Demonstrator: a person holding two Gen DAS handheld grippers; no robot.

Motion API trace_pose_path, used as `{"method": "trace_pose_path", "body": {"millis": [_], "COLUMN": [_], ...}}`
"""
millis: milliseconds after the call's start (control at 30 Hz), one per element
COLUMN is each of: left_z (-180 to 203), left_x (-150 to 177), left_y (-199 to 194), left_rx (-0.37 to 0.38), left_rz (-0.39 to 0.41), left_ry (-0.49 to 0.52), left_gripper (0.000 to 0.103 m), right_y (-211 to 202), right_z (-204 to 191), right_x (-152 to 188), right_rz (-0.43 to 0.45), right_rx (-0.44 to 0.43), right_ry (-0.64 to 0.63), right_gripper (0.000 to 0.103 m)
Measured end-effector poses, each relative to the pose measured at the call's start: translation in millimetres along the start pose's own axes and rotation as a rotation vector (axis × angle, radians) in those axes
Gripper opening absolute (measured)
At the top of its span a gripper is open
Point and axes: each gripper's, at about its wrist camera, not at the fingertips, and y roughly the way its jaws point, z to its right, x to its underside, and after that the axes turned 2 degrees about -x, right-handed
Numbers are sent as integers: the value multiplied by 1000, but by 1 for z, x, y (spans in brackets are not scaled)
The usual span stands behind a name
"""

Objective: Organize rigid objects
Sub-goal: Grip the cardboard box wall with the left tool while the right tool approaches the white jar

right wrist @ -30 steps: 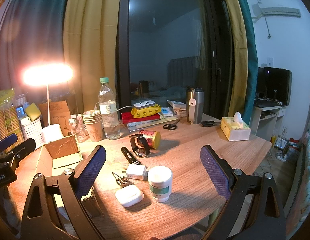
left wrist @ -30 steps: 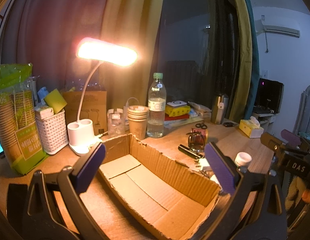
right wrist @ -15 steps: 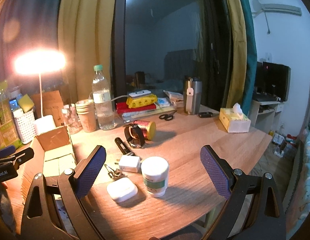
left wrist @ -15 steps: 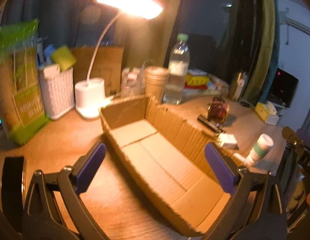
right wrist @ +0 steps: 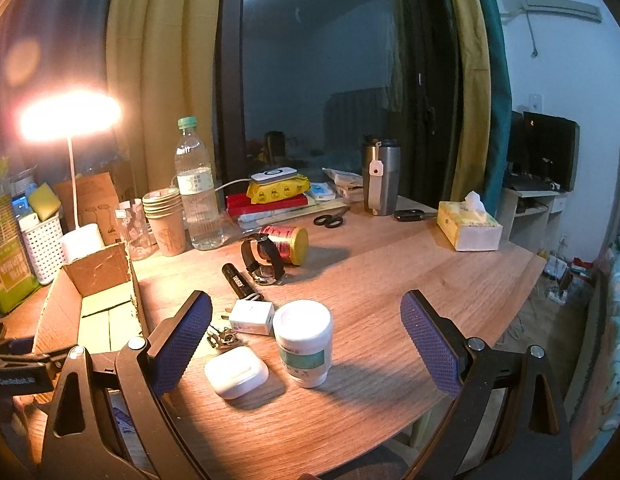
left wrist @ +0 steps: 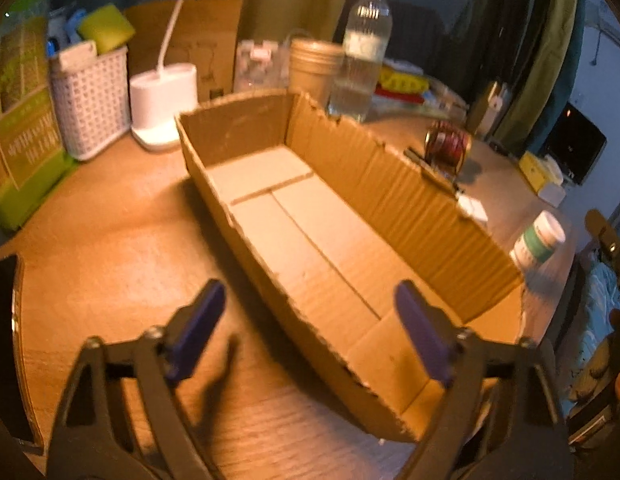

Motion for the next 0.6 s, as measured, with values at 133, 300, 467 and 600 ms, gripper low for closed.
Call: {"method": "trace_pose_path", "body": {"millis": [133, 300, 467, 600], "left_z": [-1, -2, -15, -20], "left_x": [3, 1, -11, -23], "left_y": [14, 18, 25, 38], "left_rx": [24, 15, -3, -11], "left_rz": [-94, -109, -117, -107], "left_ry": [-19, -16, 5, 28], "left_gripper": [63, 39, 11, 10], "right_y": [0, 0, 1, 3], "right_z": [1, 3, 3, 2], "right_x": [-1, 0, 1, 2], "right_rz": [3, 2, -2, -11], "right_rx": [1, 2, 2, 3], "right_ry": [3, 10, 11, 8], "right_gripper": [97, 97, 97, 97]}}
